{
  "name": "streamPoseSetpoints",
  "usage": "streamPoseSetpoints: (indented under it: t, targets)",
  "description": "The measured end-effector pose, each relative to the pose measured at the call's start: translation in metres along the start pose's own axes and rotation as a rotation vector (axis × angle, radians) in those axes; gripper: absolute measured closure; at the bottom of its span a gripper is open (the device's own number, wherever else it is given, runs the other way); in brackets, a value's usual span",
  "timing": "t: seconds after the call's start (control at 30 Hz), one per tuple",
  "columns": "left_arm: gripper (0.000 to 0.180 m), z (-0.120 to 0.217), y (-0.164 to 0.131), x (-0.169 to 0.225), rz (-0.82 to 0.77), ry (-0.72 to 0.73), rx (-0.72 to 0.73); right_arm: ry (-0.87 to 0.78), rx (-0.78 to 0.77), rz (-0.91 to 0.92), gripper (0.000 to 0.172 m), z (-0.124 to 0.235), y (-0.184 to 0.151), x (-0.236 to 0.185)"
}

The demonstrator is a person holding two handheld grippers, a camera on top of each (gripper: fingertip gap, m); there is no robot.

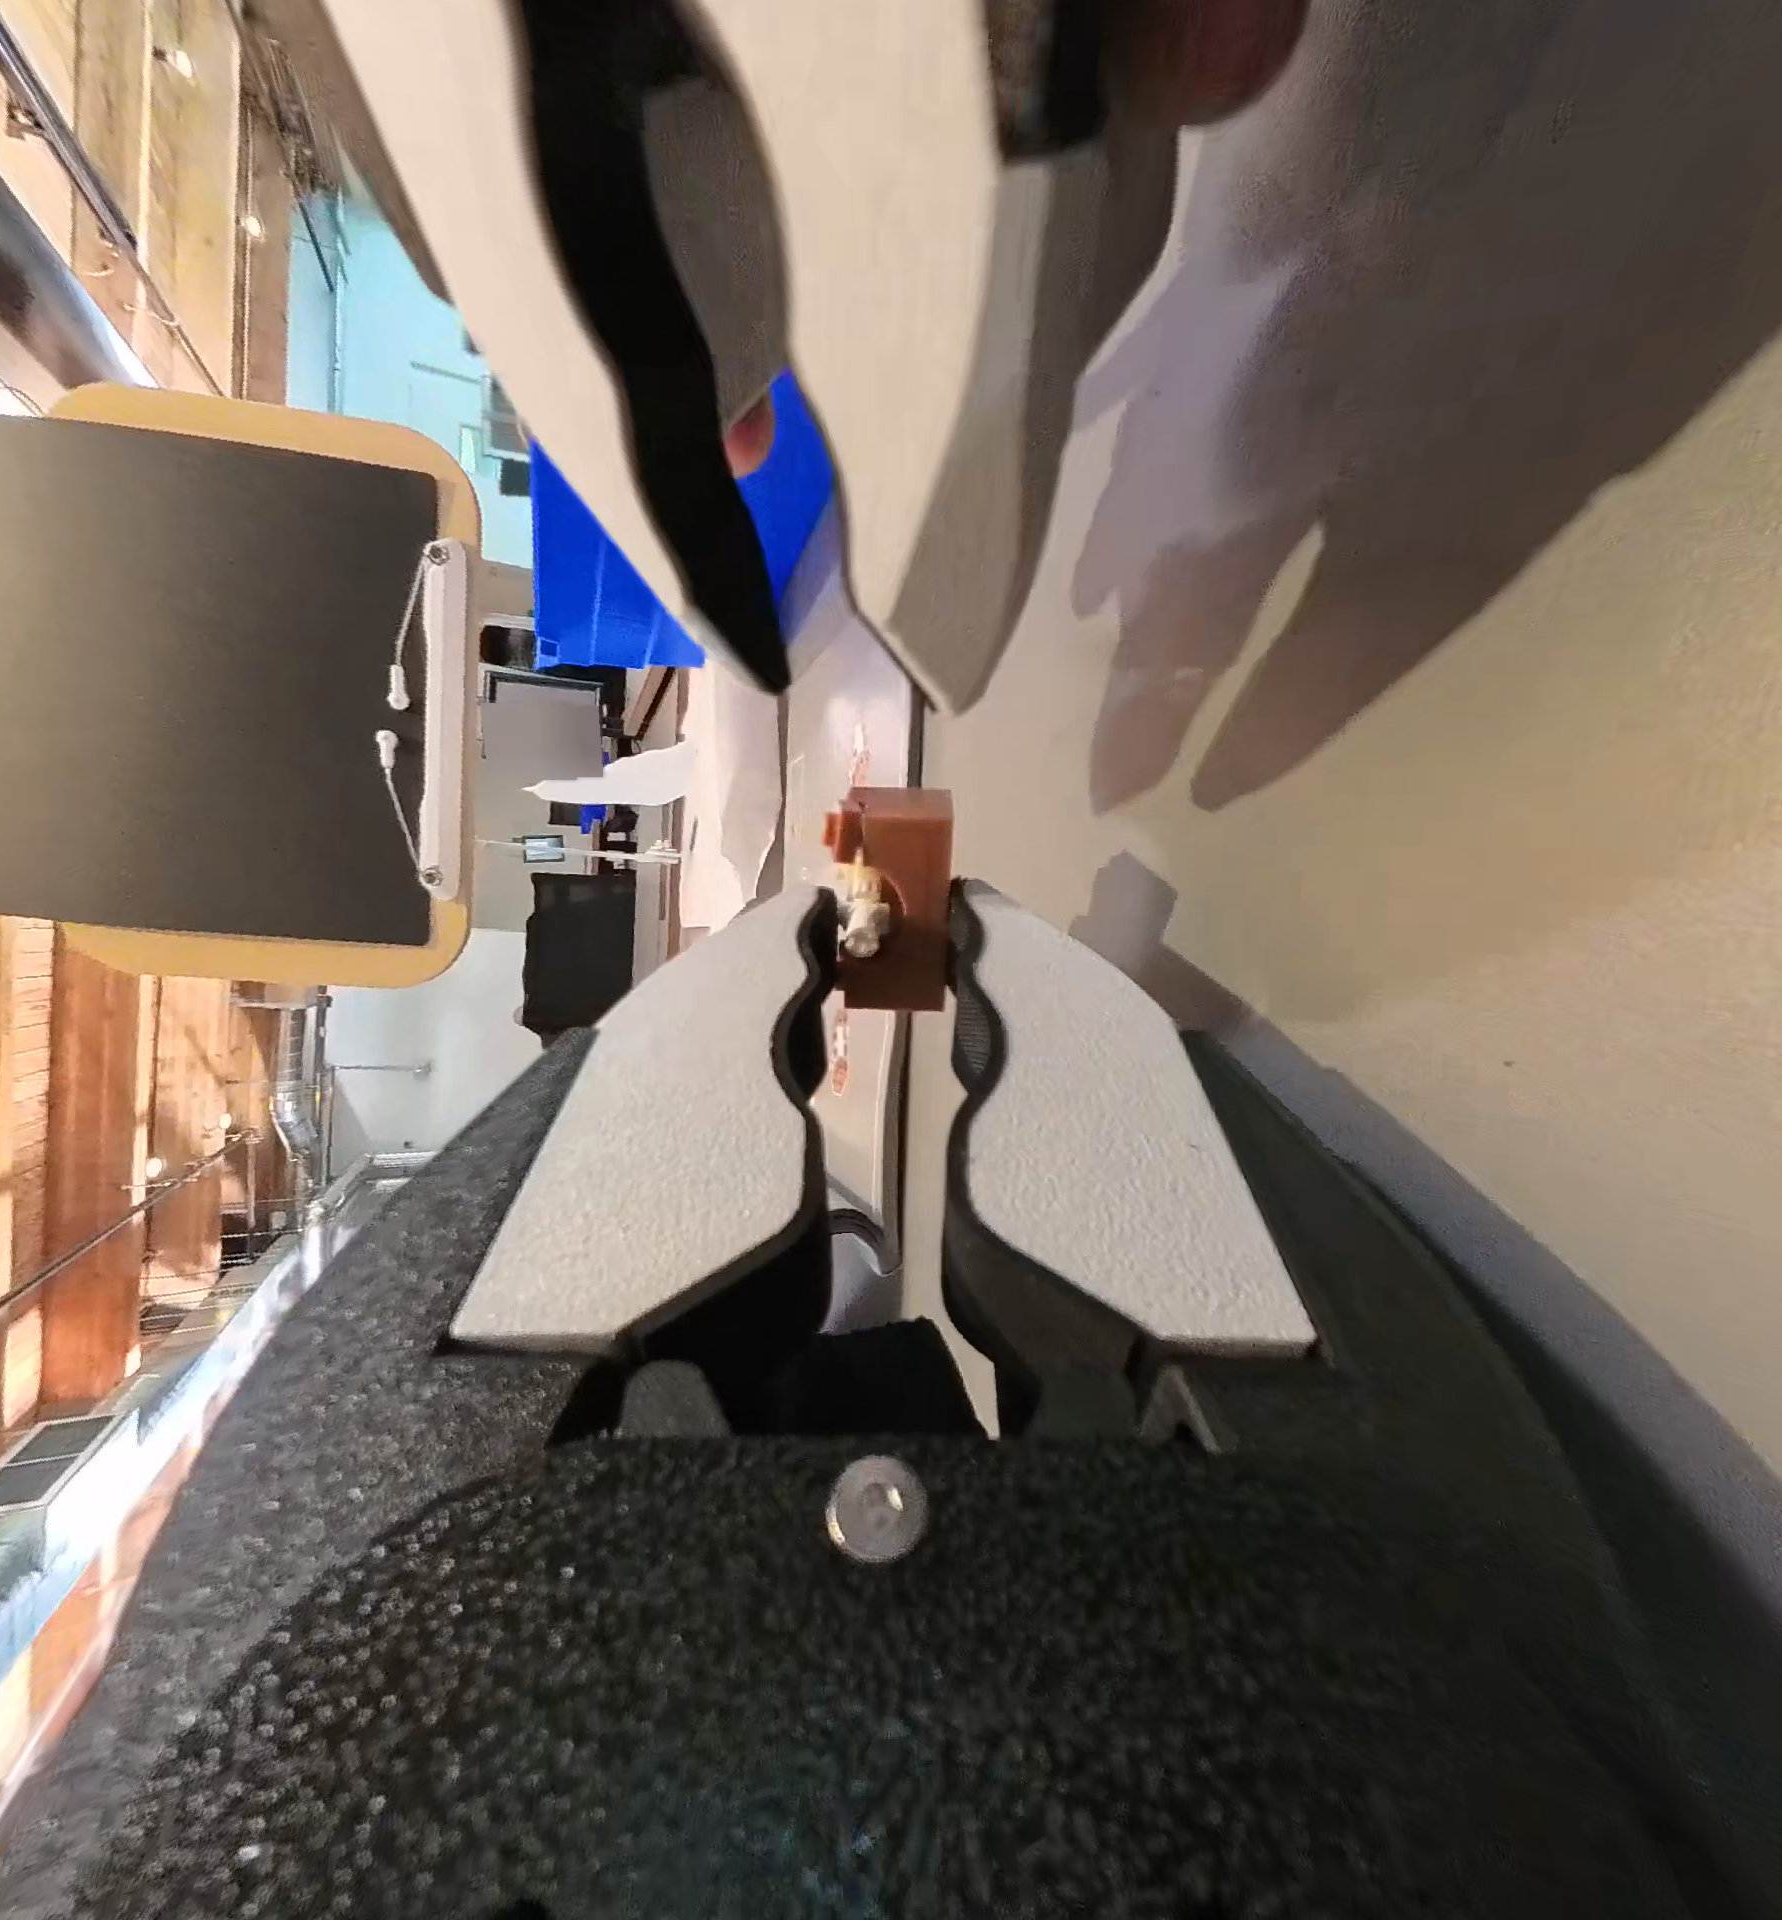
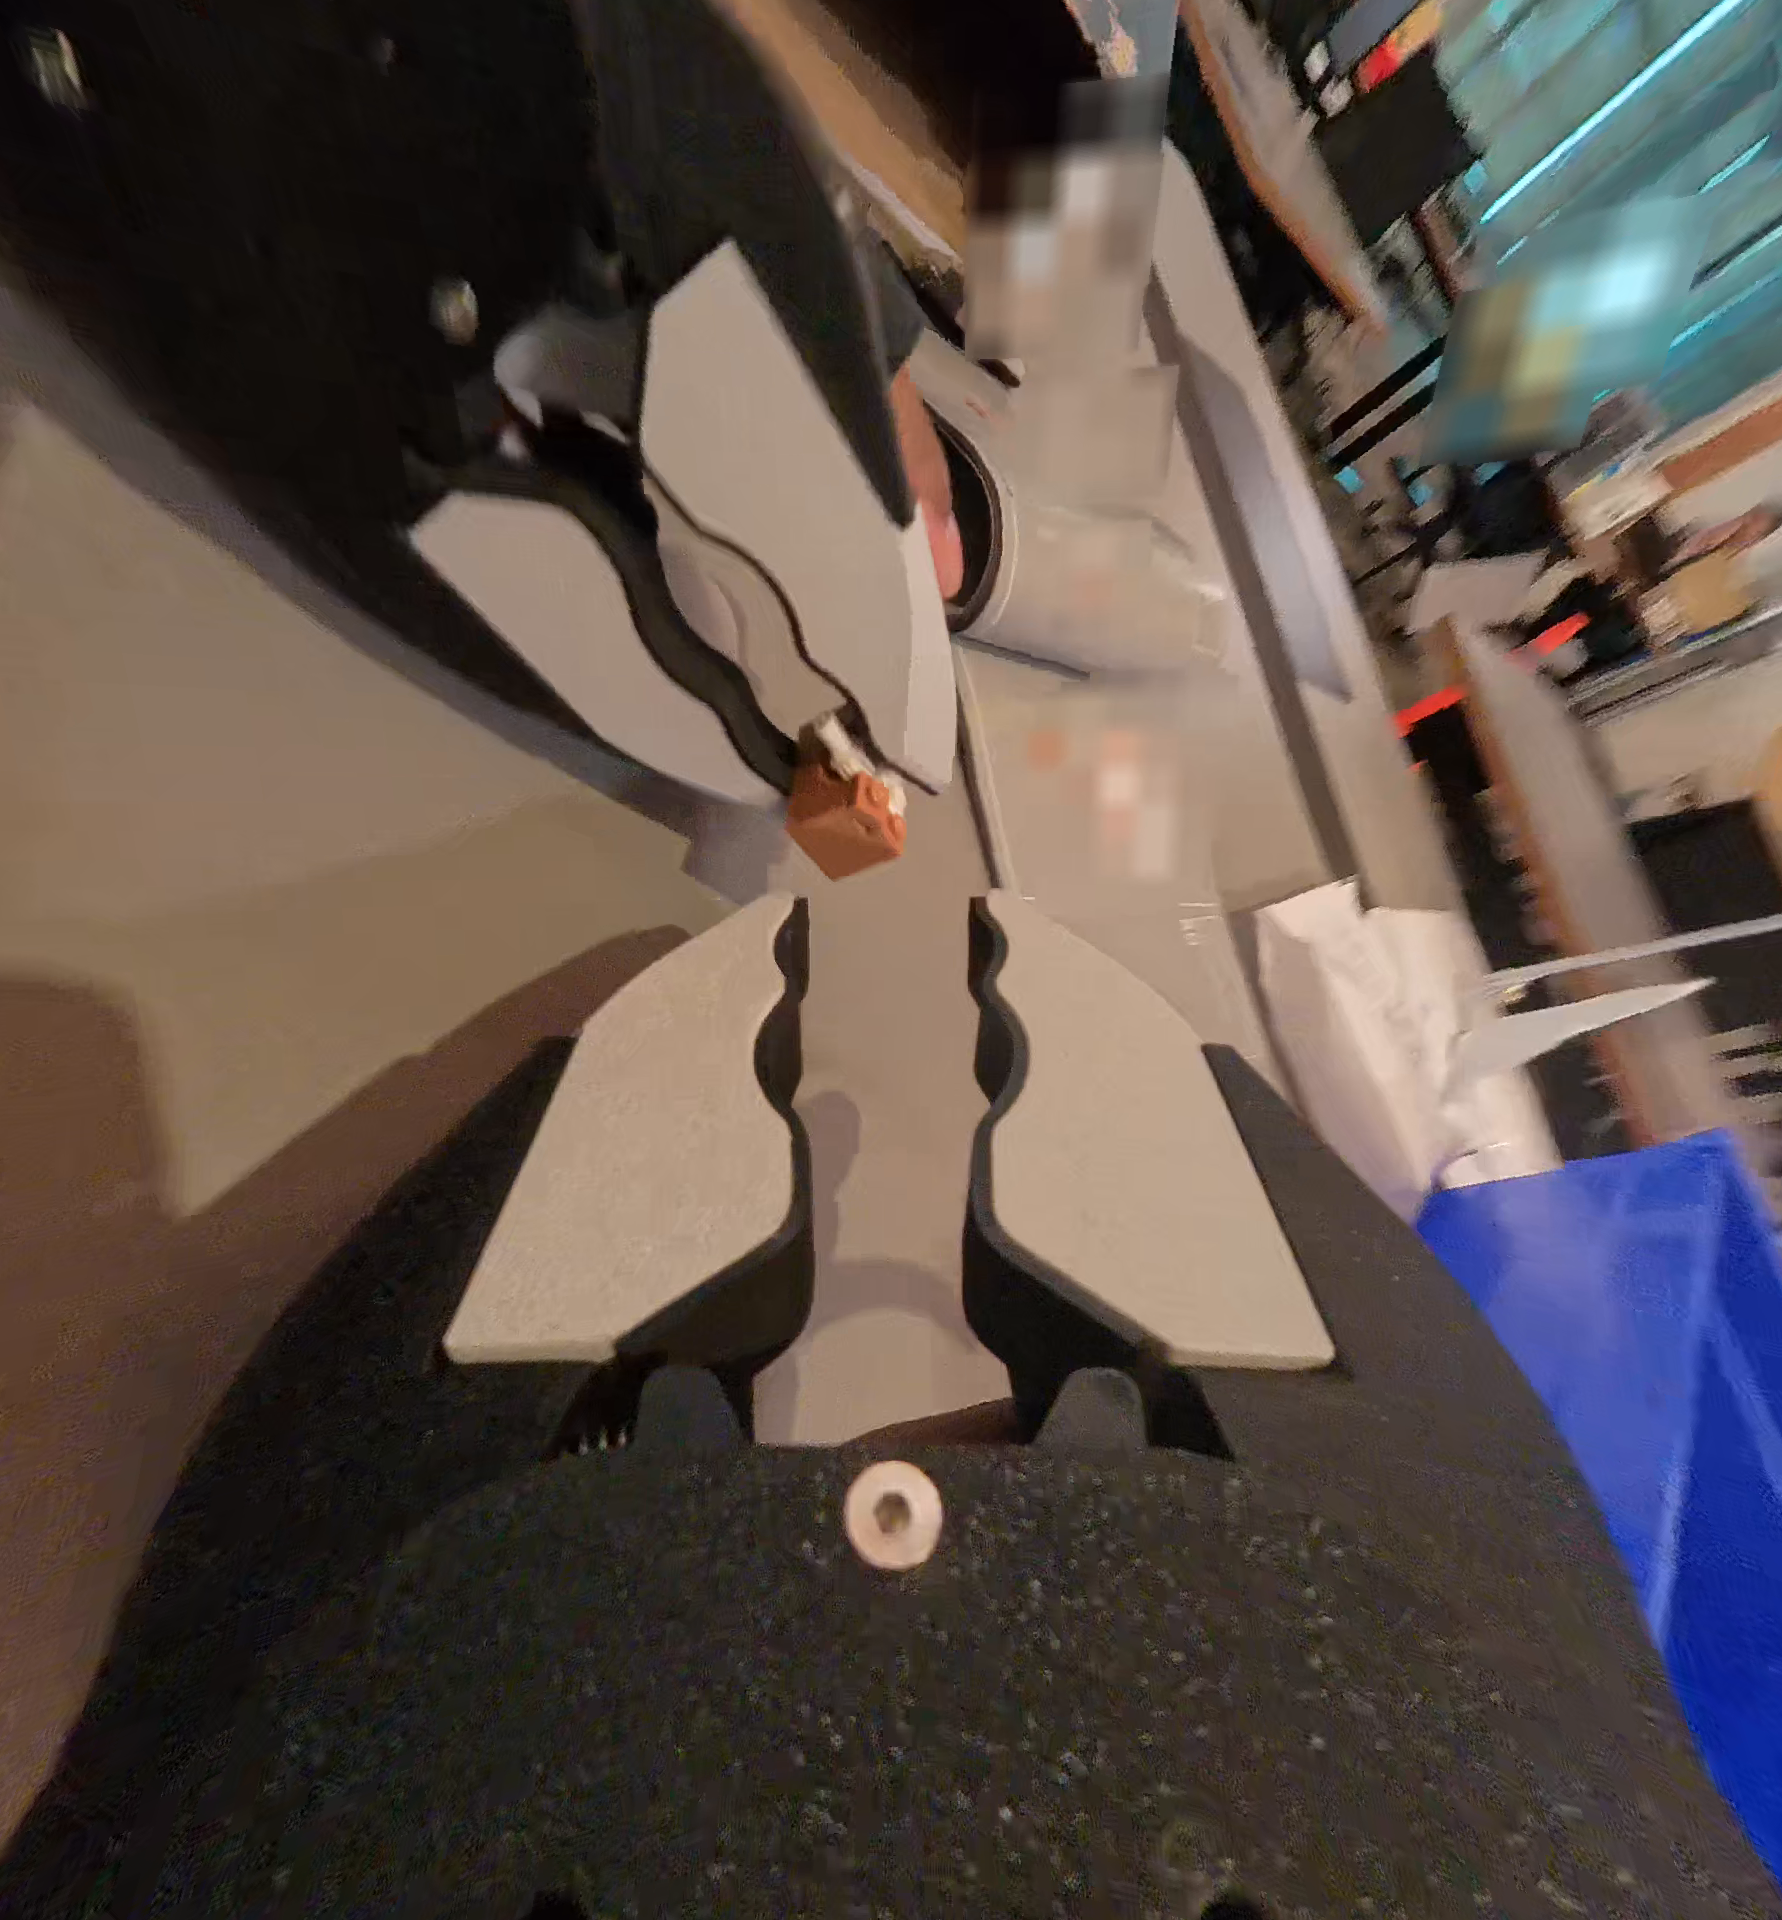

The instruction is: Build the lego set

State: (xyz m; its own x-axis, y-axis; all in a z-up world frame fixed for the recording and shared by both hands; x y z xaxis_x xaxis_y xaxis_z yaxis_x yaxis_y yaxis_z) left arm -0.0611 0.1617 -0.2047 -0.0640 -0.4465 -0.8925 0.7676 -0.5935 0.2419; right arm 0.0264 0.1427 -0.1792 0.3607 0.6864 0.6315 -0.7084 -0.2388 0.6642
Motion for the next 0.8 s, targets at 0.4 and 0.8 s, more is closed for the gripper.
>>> streamPoseSetpoints:
  t: [0.4, 0.8]
  targets:
    - [0.161, 0.003, 0.005, 0.0, 0.001, -0.013, 0.015, -0.117, 0.15, 0.394, 0.141, -0.001, 0.01, -0.017]
    - [0.161, 0.003, 0.01, 0.002, -0.011, -0.026, 0.018, -0.136, 0.135, 0.467, 0.15, -0.008, 0.01, -0.023]
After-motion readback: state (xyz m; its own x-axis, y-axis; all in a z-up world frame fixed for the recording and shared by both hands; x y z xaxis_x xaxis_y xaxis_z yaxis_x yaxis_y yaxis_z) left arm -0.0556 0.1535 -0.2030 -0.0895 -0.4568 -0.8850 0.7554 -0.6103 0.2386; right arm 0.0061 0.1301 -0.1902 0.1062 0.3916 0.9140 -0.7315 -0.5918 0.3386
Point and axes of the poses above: each gripper's, where its closed fingertips meet, z back along the fingers, y out of its top, x = y × z across the jaws, the point moved 5 cm from there along z, back along the fingers, and after that the axes turned 5 degrees about -y, right-handed, at the moved point
